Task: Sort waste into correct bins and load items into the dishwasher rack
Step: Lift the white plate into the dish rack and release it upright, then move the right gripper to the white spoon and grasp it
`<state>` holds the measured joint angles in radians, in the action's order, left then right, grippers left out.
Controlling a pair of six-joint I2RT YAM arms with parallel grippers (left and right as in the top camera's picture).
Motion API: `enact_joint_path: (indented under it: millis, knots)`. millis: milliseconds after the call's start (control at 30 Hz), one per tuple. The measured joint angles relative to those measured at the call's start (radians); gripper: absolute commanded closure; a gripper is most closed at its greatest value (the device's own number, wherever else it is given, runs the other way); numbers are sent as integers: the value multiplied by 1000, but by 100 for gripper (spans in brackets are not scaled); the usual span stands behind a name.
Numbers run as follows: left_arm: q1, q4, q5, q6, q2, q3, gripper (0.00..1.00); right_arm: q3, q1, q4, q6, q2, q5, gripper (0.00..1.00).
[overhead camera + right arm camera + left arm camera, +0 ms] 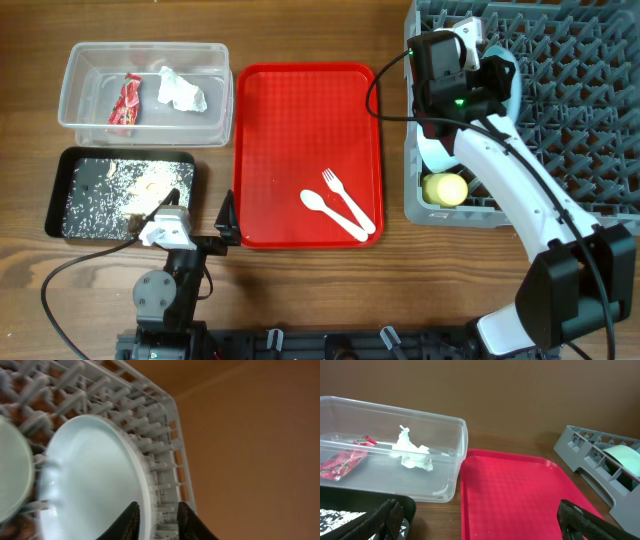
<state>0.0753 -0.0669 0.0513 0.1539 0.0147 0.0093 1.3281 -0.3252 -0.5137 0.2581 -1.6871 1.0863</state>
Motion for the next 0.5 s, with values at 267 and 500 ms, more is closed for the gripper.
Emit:
enact_joint_path:
  millis: [267,500]
  knots:
    - [0,0,0,0,0,0,0,0,-97,-25,-11,11,-70,40]
    - [0,0,0,0,0,0,0,0,-184,-192,-130,143,-354,35]
